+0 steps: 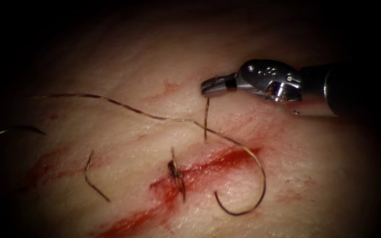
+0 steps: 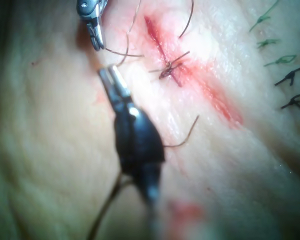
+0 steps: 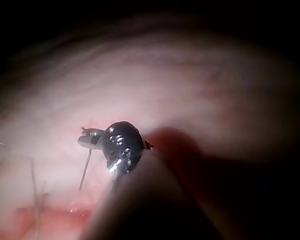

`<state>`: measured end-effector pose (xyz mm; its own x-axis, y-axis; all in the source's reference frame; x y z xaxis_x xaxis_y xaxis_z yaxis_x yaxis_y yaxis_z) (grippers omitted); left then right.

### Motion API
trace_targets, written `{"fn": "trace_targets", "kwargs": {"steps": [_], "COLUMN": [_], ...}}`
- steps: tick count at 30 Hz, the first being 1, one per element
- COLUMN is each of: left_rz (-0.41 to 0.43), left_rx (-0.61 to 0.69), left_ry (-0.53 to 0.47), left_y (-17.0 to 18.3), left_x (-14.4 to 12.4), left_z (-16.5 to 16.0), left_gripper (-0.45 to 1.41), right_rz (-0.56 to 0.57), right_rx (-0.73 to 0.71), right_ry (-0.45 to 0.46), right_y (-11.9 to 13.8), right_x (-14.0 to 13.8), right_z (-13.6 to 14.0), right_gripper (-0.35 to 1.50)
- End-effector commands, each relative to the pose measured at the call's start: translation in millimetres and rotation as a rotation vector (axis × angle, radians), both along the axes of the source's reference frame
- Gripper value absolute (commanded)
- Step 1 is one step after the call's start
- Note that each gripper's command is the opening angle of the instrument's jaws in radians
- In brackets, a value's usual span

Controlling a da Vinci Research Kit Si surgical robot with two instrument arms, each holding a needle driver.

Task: Wound Closure

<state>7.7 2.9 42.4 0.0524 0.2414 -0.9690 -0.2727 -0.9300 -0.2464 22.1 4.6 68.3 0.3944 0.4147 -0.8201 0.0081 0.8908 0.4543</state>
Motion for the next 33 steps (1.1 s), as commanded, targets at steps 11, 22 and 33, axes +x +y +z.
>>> {"fn": "trace_targets", "kwargs": {"steps": [11,22,33], "left_rz": [-0.002,0.047,0.070], "left_rx": [-0.005,-0.012,-0.014], "left_ry": [-0.013,-0.021,-0.035], "left_y": [-1.2,-2.2,-2.7], "left_x": [-3.1,-7.1,-7.8], "left_z": [-0.2,0.3,0.0], "left_gripper": [-0.45,-0.45,-0.45], "right_rz": [0.064,0.120,0.097], "right_rx": [-0.010,0.023,0.007], "right_ry": [0.017,0.017,0.024], "right_y": [10.0,15.8,16.7], "right_x": [1.8,2.7,4.8], "right_z": [-3.4,-7.6,-8.3], "right_gripper": [-0.35,-0.35,-0.35]}}
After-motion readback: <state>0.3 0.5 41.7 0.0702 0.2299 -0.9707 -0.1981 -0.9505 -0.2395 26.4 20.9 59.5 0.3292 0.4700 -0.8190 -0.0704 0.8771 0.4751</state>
